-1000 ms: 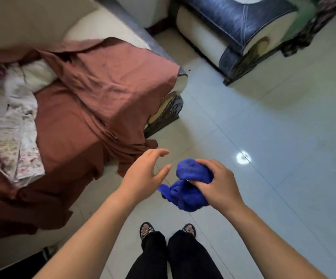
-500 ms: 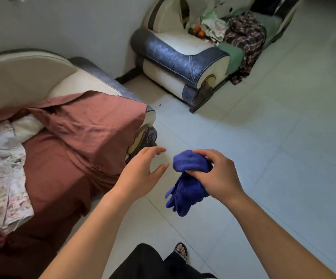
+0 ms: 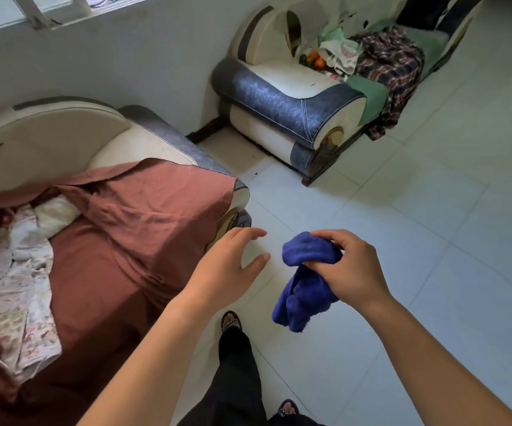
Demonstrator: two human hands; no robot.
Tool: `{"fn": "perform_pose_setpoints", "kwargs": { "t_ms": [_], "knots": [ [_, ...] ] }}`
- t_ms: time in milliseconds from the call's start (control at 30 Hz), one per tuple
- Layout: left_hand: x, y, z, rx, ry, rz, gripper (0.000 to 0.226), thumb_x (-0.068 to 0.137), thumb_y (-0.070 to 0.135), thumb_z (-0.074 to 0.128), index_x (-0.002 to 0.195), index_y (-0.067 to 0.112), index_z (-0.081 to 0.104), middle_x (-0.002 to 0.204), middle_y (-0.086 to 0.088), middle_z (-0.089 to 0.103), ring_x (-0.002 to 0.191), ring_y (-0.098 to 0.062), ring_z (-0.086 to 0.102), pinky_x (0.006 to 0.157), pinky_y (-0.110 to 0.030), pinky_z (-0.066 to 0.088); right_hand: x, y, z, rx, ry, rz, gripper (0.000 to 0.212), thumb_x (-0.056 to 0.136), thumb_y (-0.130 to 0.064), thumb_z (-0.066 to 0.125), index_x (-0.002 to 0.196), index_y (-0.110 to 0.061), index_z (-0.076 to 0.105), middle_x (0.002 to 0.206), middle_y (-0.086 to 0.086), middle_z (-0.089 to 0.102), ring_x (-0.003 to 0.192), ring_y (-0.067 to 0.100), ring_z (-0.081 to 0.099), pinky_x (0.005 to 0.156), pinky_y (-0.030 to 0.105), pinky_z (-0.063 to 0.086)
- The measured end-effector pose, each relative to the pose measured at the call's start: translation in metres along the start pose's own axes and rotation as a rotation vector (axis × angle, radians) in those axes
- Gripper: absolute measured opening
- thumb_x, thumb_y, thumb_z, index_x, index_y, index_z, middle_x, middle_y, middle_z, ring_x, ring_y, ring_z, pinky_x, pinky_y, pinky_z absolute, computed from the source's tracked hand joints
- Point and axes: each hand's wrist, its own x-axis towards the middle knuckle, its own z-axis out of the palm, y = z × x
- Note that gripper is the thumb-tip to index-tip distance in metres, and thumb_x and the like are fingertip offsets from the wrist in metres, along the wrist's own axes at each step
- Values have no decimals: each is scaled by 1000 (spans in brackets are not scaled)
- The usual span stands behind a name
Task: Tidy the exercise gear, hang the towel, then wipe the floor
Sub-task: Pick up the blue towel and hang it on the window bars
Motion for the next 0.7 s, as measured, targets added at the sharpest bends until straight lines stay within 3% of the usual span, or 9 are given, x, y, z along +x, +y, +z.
{"fn": "perform_pose_setpoints", "kwargs": {
  "t_ms": [333, 533, 700],
  "knots": [
    [134, -60, -38, -23, -69, -2, 37, 87, 41, 54, 123, 33, 49, 122, 13, 52, 111, -7, 51, 93, -35, 45, 133, -33, 32, -78, -5, -11, 33, 70, -10, 75, 94, -30, 66, 95, -18, 64, 89, -13, 55, 71, 0, 39],
    [211, -92, -78, 14, -95, 67, 37, 89, 38, 54, 125, 33, 48, 123, 13, 51, 104, -6, 52, 86, -27, 46, 211, -56, 48, -102, 86, -50, 35, 70, -6, 74, 92, -32, 66, 97, -19, 64, 91, -11, 55, 74, 0, 38],
    [277, -105, -91, -19, -108, 68, 38, 90, 36, 55, 127, 32, 48, 127, 15, 50, 111, -4, 50, 91, -20, 41, 275, -68, 44, -95, 137, -66, 36, 70, -3, 73, 94, -29, 66, 98, -19, 63, 92, -13, 54, 74, -1, 38]
  ]
}}
